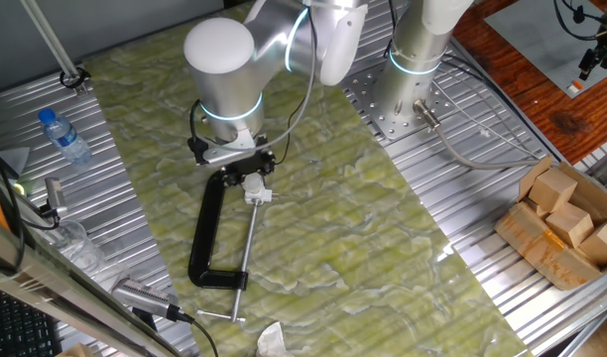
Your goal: Install the light bulb by rotating it
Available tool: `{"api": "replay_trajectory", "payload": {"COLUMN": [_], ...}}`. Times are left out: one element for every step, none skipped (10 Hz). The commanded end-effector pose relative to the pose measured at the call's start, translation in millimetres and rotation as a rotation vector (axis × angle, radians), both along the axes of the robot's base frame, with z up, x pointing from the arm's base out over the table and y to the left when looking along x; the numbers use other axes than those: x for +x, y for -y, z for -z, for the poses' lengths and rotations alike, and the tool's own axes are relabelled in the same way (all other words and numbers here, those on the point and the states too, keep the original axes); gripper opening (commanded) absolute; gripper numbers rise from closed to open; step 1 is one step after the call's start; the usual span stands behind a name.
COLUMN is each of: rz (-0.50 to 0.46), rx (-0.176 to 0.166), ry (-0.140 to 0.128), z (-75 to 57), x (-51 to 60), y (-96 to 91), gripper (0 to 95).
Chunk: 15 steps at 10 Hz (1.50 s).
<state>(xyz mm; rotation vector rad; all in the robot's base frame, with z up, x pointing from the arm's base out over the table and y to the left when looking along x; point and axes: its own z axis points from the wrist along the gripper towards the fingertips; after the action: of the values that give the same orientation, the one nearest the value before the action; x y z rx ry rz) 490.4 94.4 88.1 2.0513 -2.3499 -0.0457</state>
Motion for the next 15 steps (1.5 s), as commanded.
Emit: {"api": "replay_trajectory", "payload": {"rz": [0.003,0.011,0.026,0.046,0.074,0.122,0.202,0.234,0.277,0.311,0.358,0.443,0.497,0.538,0.602], "rx": [0.000,-0.001,-0.004,-0.008,-0.010,-0.008,-0.007,-0.012,-0.014,-0.019,-0.020,-0.010,-0.010,-0.011,-0.020], "ry": [-0.008,-0.004,-0.005,-0.006,-0.009,-0.008,-0.006,-0.009,-0.019,-0.023,-0.022,-0.021,-0.018,-0.019,-0.020], "z": [0.7,0.7,0.7,0.5,0.2,-0.3,0.0,0.1,0.1,0.1,0.1,0.1,0.3,0.3,0.3], "x": [1.1,1.1,1.1,1.1,1.0,1.0,1.0,1.0,1.0,1.0,1.0,1.0,1.0,1.0,1.0], "y": [0.7,0.7,0.7,0.6,0.6,0.5,0.6,0.6,0.6,0.6,0.6,0.6,0.6,0.6,0.6], "gripper": [0.0,0.0,0.0,0.0,0.0,0.0,0.0,0.0,0.0,0.0,0.0,0.0,0.0,0.0,0.0]}}
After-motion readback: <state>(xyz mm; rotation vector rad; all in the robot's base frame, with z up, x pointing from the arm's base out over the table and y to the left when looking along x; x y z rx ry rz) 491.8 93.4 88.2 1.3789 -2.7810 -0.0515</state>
